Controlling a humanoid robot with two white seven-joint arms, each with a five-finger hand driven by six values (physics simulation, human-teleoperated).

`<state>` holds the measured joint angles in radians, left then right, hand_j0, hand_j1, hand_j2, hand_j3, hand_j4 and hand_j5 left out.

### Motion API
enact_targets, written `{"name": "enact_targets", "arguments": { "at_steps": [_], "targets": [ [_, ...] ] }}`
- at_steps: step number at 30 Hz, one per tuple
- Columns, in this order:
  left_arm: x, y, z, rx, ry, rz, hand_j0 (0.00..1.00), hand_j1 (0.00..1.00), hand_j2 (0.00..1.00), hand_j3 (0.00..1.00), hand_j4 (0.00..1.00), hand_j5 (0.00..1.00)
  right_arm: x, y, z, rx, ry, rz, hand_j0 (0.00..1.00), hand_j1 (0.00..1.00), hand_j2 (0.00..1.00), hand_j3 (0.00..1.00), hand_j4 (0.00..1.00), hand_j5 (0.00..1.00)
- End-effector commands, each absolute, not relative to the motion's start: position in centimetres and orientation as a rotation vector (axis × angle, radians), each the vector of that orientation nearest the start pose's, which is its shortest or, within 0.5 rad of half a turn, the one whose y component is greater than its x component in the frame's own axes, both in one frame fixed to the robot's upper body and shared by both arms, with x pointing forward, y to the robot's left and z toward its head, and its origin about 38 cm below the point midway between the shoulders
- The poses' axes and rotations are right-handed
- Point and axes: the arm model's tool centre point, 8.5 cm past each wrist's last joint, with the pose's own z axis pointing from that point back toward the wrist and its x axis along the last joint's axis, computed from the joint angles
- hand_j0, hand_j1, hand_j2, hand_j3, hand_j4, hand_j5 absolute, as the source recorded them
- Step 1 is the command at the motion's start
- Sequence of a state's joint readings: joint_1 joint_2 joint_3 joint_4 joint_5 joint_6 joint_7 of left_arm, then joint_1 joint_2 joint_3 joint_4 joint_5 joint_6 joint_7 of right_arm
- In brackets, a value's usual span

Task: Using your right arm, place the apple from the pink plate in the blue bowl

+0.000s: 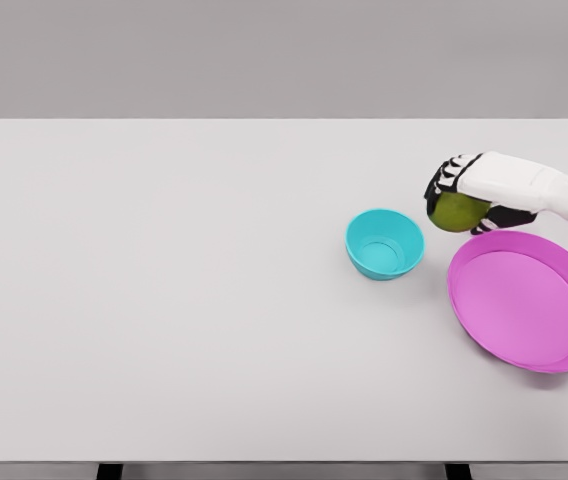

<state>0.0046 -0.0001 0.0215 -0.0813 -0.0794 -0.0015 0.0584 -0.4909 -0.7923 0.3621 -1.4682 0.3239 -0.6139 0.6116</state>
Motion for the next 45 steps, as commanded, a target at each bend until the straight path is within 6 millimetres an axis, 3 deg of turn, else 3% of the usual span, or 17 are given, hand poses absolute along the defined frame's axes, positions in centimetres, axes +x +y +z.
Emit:
{"name": "enact_targets", "arguments": {
  "at_steps": [1,7,14,19,21,25,26,29,33,35,37,38,39,41,45],
  "targets": [
    [2.6,27.7,-26.2,0.149,-0.077,-0.059,1.00,1.00,1.00,1.00,1.00,1.00,42.4,-31.9,21.8,-0.354,-1.512,1.927,0.46,0.46,0.46,0.46,0.46,0.46],
    [2.6,27.7,-26.2,0.149,-0.077,-0.059,1.00,1.00,1.00,1.00,1.00,1.00,43.3,-27.4,20.8,-0.256,-1.536,2.004,0.47,0.47,0.47,0.47,0.47,0.47],
    [2.6,27.7,-26.2,0.149,-0.077,-0.059,1.00,1.00,1.00,1.00,1.00,1.00,43.3,-25.2,19.1,-0.181,-1.503,2.060,0.47,0.47,0.47,0.47,0.47,0.47],
    [2.6,27.7,-26.2,0.149,-0.077,-0.059,1.00,1.00,1.00,1.00,1.00,1.00,43.4,-25.4,18.9,-0.180,-1.495,2.056,0.48,0.48,0.48,0.48,0.48,0.48],
    [2.6,27.7,-26.2,0.149,-0.077,-0.059,1.00,1.00,1.00,1.00,1.00,1.00,43.5,-25.6,18.7,-0.179,-1.487,2.048,1.00,1.00,1.00,1.00,1.00,1.00],
    [2.6,27.7,-26.2,0.149,-0.077,-0.059,1.00,1.00,1.00,1.00,1.00,1.00,43.5,-25.6,18.9,-0.181,-1.494,2.049,1.00,1.00,1.00,1.00,1.00,1.00],
    [2.6,27.7,-26.2,0.151,-0.077,-0.059,1.00,1.00,1.00,1.00,1.00,1.00,43.7,-25.7,19.7,-0.198,-1.508,2.047,1.00,1.00,1.00,1.00,1.00,1.00],
    [2.6,27.7,-26.2,0.149,-0.077,-0.059,1.00,1.00,1.00,1.00,1.00,1.00,44.2,-26.0,24.5,-0.313,-1.610,2.043,1.00,1.00,1.00,1.00,1.00,1.00],
    [2.6,27.7,-26.2,0.149,-0.077,-0.059,1.00,1.00,1.00,1.00,1.00,1.00,44.2,-29.6,27.4,-0.436,-1.617,1.987,1.00,1.00,1.00,1.00,1.00,1.00],
    [2.6,27.7,-26.2,0.149,-0.077,-0.058,1.00,1.00,1.00,1.00,1.00,1.00,44.1,-32.5,28.5,-0.506,-1.576,1.960,1.00,1.00,1.00,1.00,1.00,1.00],
    [2.6,27.7,-26.2,0.149,-0.077,-0.059,1.00,1.00,1.00,1.00,1.00,1.00,44.0,-37.3,29.0,-0.584,-1.559,1.812,1.00,1.00,1.00,1.00,1.00,1.00],
    [2.6,27.7,-26.2,0.149,-0.077,-0.059,1.00,1.00,1.00,1.00,1.00,1.00,44.1,-38.6,29.4,-0.611,-1.569,1.758,1.00,1.00,1.00,1.00,1.00,1.00],
    [2.6,27.7,-26.2,0.149,-0.077,-0.059,1.00,1.00,1.00,1.00,1.00,1.00,44.2,-40.5,29.3,-0.630,-1.558,1.693,1.00,1.00,1.00,1.00,1.00,1.00],
    [2.6,27.7,-26.2,0.149,-0.077,-0.058,1.00,1.00,1.00,1.00,1.00,1.00,43.7,-42.0,27.0,-0.601,-1.504,1.656,1.00,1.00,1.00,1.00,1.00,1.00],
    [2.6,27.7,-26.2,0.149,-0.077,-0.059,1.00,1.00,1.00,1.00,1.00,1.00,44.7,-40.2,22.8,-0.493,-1.517,1.589,1.00,1.00,1.00,1.00,1.00,1.00]
  ]
}}
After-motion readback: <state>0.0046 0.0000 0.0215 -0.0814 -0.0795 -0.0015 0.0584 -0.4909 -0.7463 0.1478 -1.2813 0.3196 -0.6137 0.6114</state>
